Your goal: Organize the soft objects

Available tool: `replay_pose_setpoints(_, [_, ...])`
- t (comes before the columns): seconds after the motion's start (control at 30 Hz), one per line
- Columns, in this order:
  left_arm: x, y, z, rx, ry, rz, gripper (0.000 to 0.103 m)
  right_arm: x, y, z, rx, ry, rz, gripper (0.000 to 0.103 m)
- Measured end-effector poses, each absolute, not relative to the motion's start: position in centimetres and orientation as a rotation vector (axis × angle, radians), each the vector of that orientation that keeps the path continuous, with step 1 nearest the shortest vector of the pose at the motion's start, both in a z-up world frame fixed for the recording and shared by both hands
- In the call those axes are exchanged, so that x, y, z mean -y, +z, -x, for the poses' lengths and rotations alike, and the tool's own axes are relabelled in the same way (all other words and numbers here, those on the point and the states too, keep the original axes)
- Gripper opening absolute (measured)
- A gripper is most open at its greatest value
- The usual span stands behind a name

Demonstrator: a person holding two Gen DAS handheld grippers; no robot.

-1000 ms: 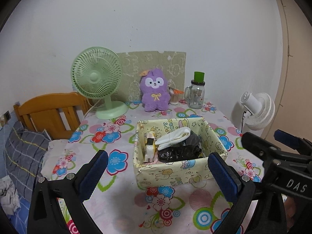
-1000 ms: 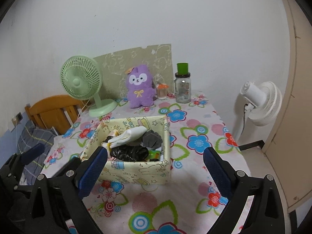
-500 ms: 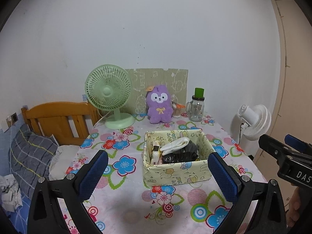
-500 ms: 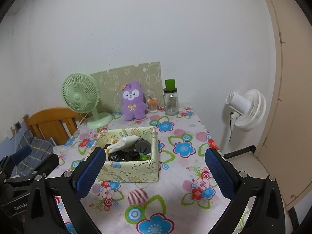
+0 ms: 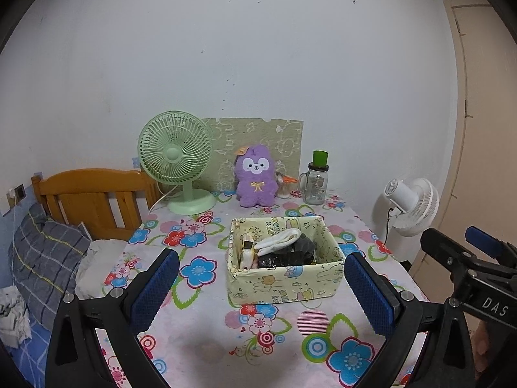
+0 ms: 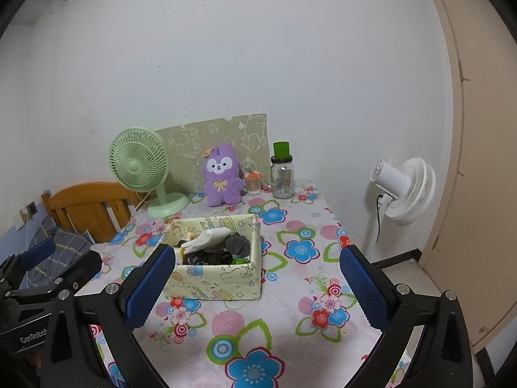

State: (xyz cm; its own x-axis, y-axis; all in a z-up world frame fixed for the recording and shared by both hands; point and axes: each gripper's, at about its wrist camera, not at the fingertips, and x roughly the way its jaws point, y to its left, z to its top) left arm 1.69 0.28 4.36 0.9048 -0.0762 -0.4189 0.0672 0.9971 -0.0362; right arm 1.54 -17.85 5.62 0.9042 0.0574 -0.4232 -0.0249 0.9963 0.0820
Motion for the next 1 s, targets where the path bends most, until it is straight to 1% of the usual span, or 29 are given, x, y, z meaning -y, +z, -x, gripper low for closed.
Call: replay_pose_setpoints(1.0, [-0.36, 4.28, -1.83, -0.434, -0.061, 0.013, 0.103, 17.58, 5.23, -1.91, -0.445, 0.052, -0.074, 0.103])
